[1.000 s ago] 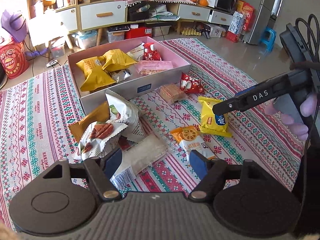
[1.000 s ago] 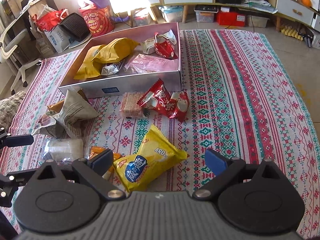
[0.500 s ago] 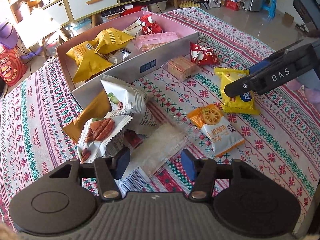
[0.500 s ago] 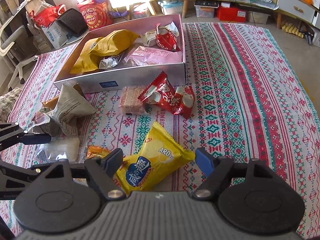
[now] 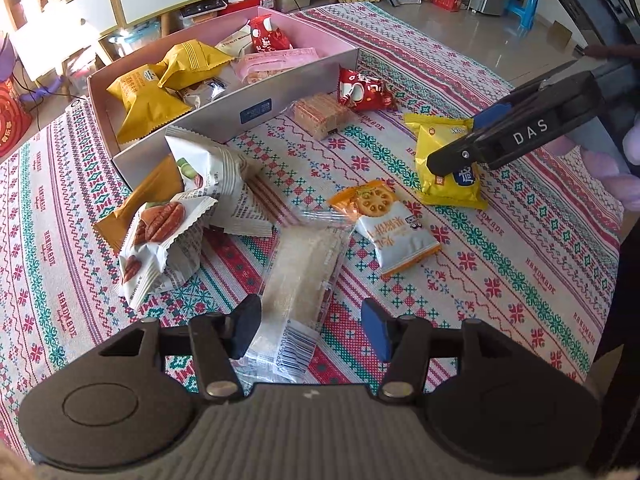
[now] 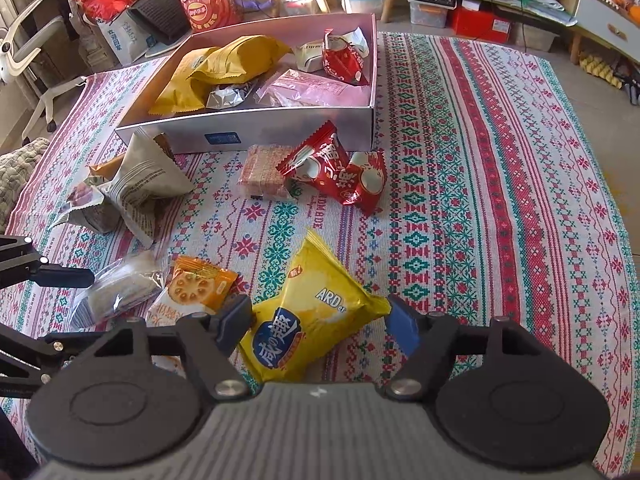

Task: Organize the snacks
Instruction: 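Grasp the clear wrapped bar with the left tool while the right tool grasps the yellow chip bag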

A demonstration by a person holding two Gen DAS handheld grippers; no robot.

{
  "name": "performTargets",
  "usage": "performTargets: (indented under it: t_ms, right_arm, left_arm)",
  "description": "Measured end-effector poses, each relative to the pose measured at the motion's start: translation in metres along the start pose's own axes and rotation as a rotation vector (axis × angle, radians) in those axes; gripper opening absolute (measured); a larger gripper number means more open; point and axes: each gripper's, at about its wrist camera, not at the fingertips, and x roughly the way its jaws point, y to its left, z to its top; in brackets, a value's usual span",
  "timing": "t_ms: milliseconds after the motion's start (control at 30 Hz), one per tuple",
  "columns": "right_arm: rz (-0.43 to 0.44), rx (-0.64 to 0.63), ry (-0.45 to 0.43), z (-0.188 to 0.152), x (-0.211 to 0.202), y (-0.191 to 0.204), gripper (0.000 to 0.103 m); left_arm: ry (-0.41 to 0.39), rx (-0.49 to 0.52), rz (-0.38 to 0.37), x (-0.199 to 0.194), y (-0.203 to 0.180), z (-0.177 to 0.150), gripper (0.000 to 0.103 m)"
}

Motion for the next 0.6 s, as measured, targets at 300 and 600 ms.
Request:
performTargets:
  t_ms: [300, 600]
  right_arm:
    - [0.059, 0.066, 0.019, 0.003, -0.002, -0.001, 0.070]
    - [0.056, 0.033, 0.027, 0.005, -0.007, -0.003, 0.092]
  left_arm:
    - [0.026, -0.068, 0.053, 0.015, 0.009, 0.004, 0.062]
    - [0.021, -0.059, 0.075, 0.022, -0.003, 0.005, 0.050]
